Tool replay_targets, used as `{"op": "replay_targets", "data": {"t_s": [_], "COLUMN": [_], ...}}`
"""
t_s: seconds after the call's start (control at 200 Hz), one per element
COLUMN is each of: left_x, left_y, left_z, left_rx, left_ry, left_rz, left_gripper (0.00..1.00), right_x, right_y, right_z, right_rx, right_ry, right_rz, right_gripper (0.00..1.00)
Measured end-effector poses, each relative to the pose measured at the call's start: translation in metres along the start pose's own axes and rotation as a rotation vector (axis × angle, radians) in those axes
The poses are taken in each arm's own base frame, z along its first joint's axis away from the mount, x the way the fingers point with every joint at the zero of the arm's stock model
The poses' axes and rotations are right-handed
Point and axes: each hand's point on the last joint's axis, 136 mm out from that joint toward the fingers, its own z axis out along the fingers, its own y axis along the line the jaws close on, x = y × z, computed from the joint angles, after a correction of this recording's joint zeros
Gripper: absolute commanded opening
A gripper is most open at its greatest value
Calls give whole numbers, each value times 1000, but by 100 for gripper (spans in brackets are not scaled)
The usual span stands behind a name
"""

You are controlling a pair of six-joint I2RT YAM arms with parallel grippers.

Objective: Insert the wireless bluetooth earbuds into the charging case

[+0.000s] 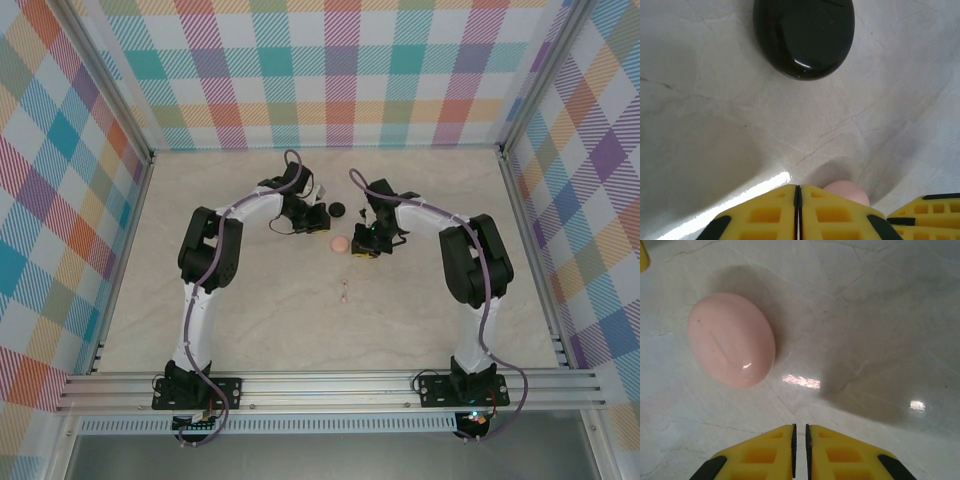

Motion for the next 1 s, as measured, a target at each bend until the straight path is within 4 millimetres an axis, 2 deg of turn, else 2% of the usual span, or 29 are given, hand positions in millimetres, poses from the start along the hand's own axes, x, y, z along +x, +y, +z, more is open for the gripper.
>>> {"op": "replay_targets", "data": {"t_s": [0.275, 0.69, 1.0], "left_x": [3, 31, 42], "left_y": [-4, -1, 0], "left_z": [6, 17, 13], "left_rx": [-1, -31, -32], "left_ry": [26, 104, 109], "left_rz": [1, 0, 3], "left_gripper": [8, 8, 9], "right_x": [-5, -18, -24], "right_y": [1, 6, 5], "right_z": [14, 18, 18], "right_rx": [1, 7, 38], "right_ry": [22, 27, 34], "right_rz": [12, 8, 4], "right_gripper": [17, 17, 19]}}
